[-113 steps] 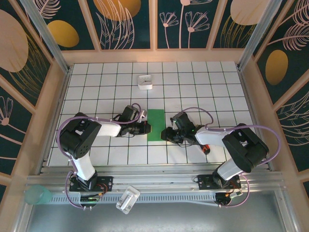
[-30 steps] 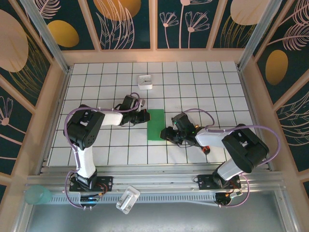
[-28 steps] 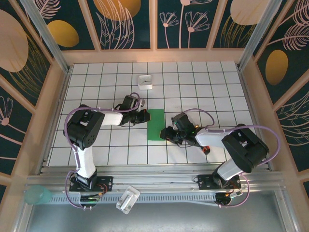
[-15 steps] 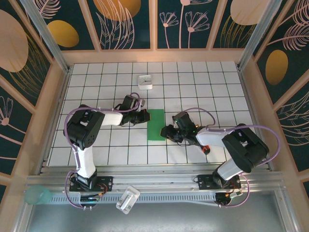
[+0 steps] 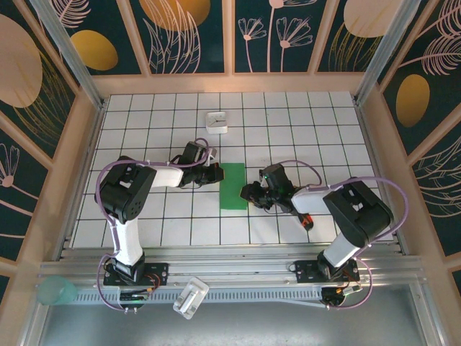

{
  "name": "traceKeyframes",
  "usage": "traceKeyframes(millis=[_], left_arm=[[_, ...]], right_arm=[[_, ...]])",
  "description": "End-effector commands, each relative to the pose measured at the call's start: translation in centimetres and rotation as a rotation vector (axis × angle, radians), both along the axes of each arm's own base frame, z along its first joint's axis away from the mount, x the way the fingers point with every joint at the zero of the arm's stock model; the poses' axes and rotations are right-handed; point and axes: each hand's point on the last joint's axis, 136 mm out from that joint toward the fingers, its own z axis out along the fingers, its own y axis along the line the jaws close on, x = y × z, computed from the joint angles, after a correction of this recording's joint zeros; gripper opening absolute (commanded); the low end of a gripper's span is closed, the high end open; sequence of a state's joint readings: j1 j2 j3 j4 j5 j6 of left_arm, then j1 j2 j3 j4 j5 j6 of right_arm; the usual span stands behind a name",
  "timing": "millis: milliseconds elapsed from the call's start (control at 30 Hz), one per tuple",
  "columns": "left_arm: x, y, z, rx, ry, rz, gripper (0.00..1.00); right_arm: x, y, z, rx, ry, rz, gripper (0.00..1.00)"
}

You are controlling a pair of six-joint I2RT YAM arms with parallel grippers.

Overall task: Fold a paper plane with a square sheet of paper (pick it up from the middle)
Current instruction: Fold the triangle a second time at the center of the table.

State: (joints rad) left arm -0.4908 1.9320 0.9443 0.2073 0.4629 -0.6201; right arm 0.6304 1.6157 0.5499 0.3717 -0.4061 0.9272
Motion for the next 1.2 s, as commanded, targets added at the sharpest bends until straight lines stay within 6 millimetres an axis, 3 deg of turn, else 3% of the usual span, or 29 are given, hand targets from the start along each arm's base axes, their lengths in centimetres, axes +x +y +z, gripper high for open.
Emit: traceKeyframes(millis=[0, 367, 567, 633, 767, 833, 933, 1000, 1167], left_arm=[[-1.2, 0.7, -2.2, 0.054, 0.053, -0.015, 0.0], [-1.2, 0.7, -2.3, 0.06, 0.054, -0.018, 0.0], [-1.0, 0.6, -2.1, 0.058, 0.05, -0.017, 0.0], [-0.8, 0.4, -1.7, 0.049, 0.041, -0.016, 0.05], [-0.1, 0.1, 0.9, -0.002, -0.032, -0.004, 0.24], [0.2, 0.0, 3.0, -0.042, -0.106, 0.009, 0.37], [-0.5, 0.3, 6.1, -0.078, -0.258, 0.019, 0.47], [-1.9, 0.2, 8.8, -0.088, -0.402, 0.002, 0.5], [-7.0, -0.6, 10.7, -0.027, -0.664, -0.109, 0.58]], right_arm=[[1.5, 0.7, 0.9, 0.048, -0.017, -0.016, 0.28], [3.7, 0.6, 1.0, 0.096, -0.016, -0.032, 0.19], [3.9, 1.0, 1.1, 0.111, -0.004, -0.022, 0.03], [3.7, 0.7, 1.0, 0.109, 0.014, -0.034, 0.0], [3.1, 0.4, 1.4, 0.127, 0.052, -0.071, 0.0], [3.0, 0.2, 1.5, 0.133, 0.072, -0.091, 0.0], [2.7, -0.1, 1.5, 0.139, 0.101, -0.116, 0.0], [2.5, -0.1, 1.5, 0.142, 0.115, -0.122, 0.0], [2.3, -0.2, 1.4, 0.138, 0.136, -0.124, 0.0]])
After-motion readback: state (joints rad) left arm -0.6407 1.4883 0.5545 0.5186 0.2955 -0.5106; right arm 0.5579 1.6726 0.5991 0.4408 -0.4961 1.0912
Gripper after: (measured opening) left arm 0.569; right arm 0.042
